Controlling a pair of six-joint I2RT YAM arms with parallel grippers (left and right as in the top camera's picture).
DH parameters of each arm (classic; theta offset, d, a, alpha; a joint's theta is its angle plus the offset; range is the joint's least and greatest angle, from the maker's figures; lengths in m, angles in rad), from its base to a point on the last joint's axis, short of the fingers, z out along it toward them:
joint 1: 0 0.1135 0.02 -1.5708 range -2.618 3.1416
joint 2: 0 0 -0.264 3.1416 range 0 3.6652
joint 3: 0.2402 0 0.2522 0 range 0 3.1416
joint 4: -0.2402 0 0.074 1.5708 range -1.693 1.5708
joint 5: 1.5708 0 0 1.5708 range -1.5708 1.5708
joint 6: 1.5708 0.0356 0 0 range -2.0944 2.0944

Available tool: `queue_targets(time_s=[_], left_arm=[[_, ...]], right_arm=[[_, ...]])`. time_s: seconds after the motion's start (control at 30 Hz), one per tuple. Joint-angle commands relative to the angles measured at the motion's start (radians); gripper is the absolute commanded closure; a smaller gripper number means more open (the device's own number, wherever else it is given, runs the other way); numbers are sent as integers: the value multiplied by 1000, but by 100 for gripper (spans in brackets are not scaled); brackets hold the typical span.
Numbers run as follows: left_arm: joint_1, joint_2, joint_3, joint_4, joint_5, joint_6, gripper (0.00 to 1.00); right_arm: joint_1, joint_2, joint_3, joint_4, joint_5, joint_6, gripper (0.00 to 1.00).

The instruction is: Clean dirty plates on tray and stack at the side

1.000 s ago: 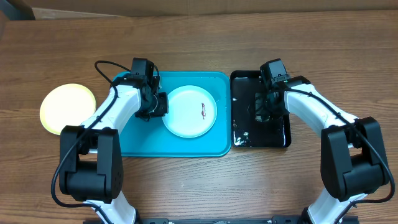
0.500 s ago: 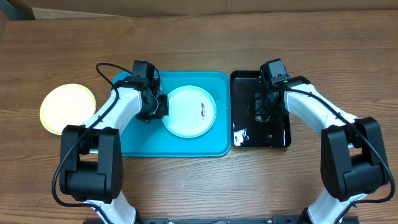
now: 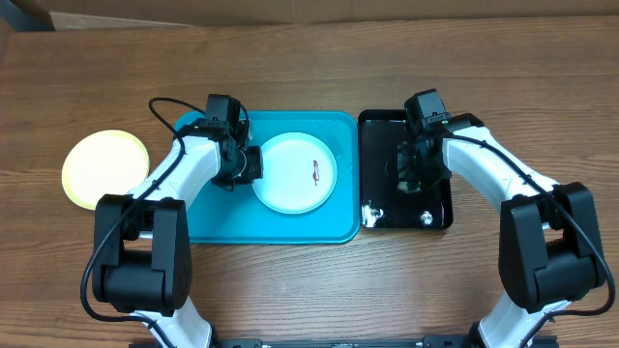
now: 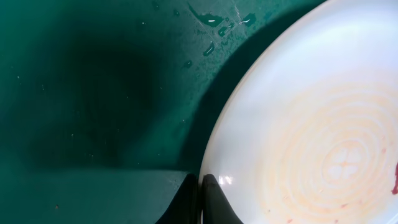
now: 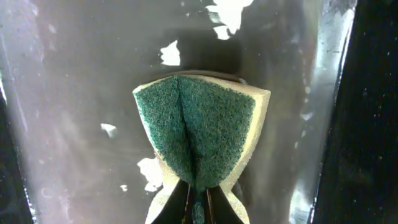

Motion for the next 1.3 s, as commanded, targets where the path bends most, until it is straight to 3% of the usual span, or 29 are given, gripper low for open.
queue_targets(time_s=[0.0,0.27,0.57,0.8,0.93,0.97,1.07,1.1,1.17,1.23,1.27], left_arm=[[-9,19,-29,8,0,-8,95],[-9,19,-29,24,2,-23,91],[-5,19,-27,31,0,-22,96],[17,17,30,-55,2,-39,96],[19,8,39,-76,5,-99,96],[19,8,39,-78,5,-106,94],[19,8,39,-66,-3,-104,67],[19,8,39,-56,-10,-104,66],[19,8,39,-43,-23,-104,70],[19,8,39,-37,-23,-105,96],[19,8,39,-37,-23,-105,96]], right_arm=[[-2,-3,34,-3,-9,-4,96],[-2,-3,34,-3,-8,-4,96],[-2,-3,48,-6,-4,-5,96],[9,-6,263,-260,3,-18,96],[32,-6,294,-297,3,-31,96],[37,-6,293,-298,4,-31,96],[52,-6,292,-294,17,-31,96],[55,-6,292,-293,26,-31,96],[60,-6,292,-289,37,-31,96],[60,-6,292,-286,35,-16,96],[60,-6,292,-288,29,-7,96]])
